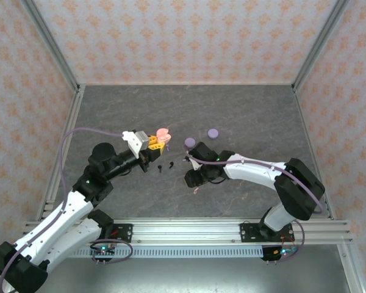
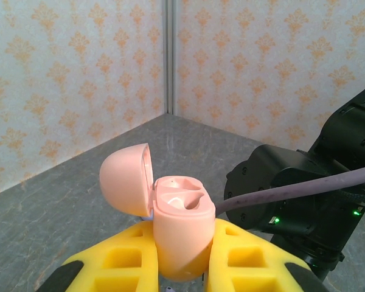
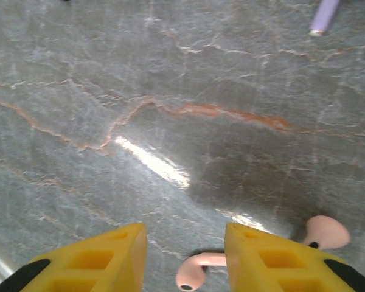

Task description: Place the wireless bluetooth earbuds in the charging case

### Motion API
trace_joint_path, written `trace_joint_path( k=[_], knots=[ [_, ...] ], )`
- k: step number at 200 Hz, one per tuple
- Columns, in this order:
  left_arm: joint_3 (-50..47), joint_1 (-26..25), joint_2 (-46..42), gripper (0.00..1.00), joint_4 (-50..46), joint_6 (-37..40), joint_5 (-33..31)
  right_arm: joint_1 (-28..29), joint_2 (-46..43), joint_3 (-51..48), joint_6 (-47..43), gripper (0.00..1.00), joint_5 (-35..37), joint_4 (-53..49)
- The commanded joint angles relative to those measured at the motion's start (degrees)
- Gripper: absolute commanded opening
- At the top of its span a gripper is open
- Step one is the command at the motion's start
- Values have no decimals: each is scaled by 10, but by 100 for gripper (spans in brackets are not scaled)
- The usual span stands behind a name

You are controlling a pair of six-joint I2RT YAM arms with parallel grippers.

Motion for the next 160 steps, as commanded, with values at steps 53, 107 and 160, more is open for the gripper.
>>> trace_joint_path(
  k=[53,107,160],
  knots=[
    [14,6,-9,0,-3,7,0,-15,-14,-6,53,38,132,-46],
    [16,7,-8,0,-9,11,0,-24,28,-2,75,36,99,-44],
    [15,6,-8,0,-16,12,1,-25,50,3,87,36,102,-53]
  ],
)
